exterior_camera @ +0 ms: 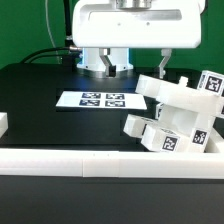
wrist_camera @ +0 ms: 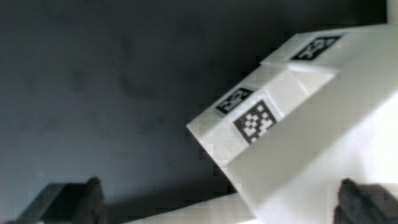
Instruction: Assemble chair
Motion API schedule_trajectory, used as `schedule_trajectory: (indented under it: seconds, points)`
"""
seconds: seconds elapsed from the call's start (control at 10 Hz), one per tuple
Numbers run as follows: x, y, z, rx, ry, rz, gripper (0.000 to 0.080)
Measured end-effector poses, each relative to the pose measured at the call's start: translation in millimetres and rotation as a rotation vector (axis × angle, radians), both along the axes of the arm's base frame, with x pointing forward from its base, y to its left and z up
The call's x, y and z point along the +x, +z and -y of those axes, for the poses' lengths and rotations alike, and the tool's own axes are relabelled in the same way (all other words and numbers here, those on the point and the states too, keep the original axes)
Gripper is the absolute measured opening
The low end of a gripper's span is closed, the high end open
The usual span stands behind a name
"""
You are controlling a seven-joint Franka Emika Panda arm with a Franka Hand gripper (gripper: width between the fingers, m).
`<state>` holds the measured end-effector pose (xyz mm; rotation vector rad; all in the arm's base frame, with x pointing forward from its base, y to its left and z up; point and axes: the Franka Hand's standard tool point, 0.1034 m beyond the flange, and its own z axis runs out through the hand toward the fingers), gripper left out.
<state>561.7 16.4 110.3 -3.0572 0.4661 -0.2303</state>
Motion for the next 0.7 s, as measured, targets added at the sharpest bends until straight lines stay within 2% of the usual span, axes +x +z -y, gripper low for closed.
schedule_trajectory:
  seconds: [0.3, 0.7]
  points:
    - [-2.2, -9.6, 13.3, -0.020, 0.027, 0.008, 0.0649]
    - [2.8, -10.2, 20.2, -0.042, 0.045, 0.065, 0.0649]
